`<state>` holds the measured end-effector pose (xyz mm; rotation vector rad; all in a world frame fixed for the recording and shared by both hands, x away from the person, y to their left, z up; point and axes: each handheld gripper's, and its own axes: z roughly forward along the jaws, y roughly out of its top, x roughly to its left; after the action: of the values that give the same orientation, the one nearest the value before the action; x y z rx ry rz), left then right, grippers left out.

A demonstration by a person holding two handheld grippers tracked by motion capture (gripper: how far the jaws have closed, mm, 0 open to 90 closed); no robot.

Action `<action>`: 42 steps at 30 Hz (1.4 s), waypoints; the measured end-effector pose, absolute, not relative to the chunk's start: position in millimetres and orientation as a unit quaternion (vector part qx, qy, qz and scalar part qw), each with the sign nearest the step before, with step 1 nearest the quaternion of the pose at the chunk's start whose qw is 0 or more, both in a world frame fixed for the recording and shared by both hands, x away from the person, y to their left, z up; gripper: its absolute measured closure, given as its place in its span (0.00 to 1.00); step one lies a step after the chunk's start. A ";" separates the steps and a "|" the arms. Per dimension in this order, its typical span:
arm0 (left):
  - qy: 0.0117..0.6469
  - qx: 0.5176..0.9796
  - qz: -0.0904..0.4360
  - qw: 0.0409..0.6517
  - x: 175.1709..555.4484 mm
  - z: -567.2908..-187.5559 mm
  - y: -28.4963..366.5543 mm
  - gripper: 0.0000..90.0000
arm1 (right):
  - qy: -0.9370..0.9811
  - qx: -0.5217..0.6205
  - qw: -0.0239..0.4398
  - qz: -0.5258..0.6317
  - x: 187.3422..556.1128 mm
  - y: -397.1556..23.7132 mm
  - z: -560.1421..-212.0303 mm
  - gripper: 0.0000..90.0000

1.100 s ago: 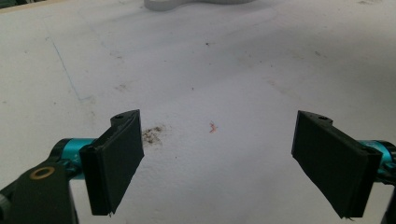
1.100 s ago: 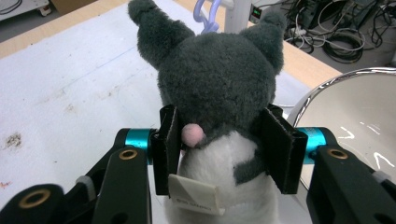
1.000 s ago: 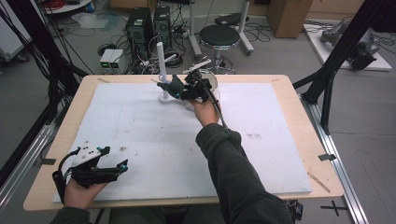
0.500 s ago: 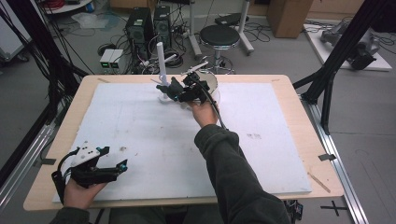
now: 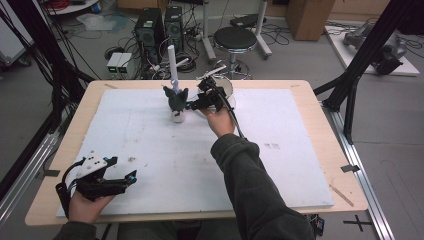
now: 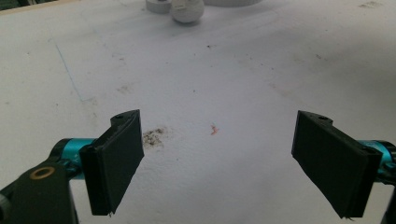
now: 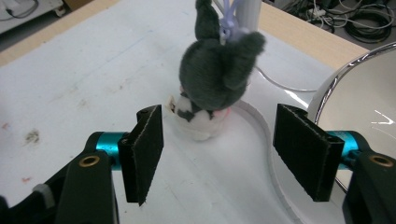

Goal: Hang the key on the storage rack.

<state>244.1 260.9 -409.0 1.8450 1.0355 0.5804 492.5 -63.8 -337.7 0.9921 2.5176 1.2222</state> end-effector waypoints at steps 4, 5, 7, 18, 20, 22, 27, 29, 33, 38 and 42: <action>0.422 0.746 0.235 0.458 244.8 -408.9 262.0 0.19 | 0.840 0.330 0.081 0.423 489.4 -68.0 -333.4 0.34; 0.424 0.745 0.235 0.459 244.9 -408.8 262.0 0.19 | 0.837 0.328 0.084 0.430 487.8 -69.9 -333.1 0.34; 0.422 0.746 0.236 0.459 245.6 -408.4 261.9 0.19 | 0.830 0.332 0.084 0.441 485.3 -74.8 -334.8 0.33; 0.423 0.746 0.237 0.457 244.8 -408.6 260.7 0.19 | 0.821 0.335 0.069 0.457 478.6 -91.4 -342.0 0.28; 0.421 0.749 0.237 0.454 244.7 -408.5 260.5 0.19 | 0.820 0.334 0.067 0.459 476.2 -92.5 -342.8 0.26; 0.420 0.748 0.239 0.455 243.9 -408.5 260.3 0.19 | 0.820 0.332 0.069 0.461 472.8 -93.9 -345.0 0.24; 0.422 0.745 0.238 0.458 243.9 -408.6 262.0 0.19 | 0.822 0.330 0.068 0.458 467.5 -97.4 -348.4 0.23; 0.422 0.745 0.238 0.458 243.9 -408.7 262.2 0.19 | 0.821 0.332 0.067 0.460 466.3 -99.8 -348.5 0.23; 0.421 0.747 0.236 0.458 244.5 -408.9 260.9 0.19 | 0.817 0.334 0.066 0.464 464.3 -104.9 -348.7 0.21; 0.419 0.748 0.235 0.458 244.8 -409.2 259.7 0.19 | 0.813 0.335 0.065 0.472 460.5 -112.0 -349.0 0.20; 0.419 0.748 0.235 0.458 244.7 -409.1 259.3 0.19 | 0.810 0.337 0.074 0.474 457.1 -117.5 -348.8 0.20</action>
<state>244.7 259.3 -409.1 1.8426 1.0329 0.5801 457.1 -117.5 -348.8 1.0132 2.4321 1.4222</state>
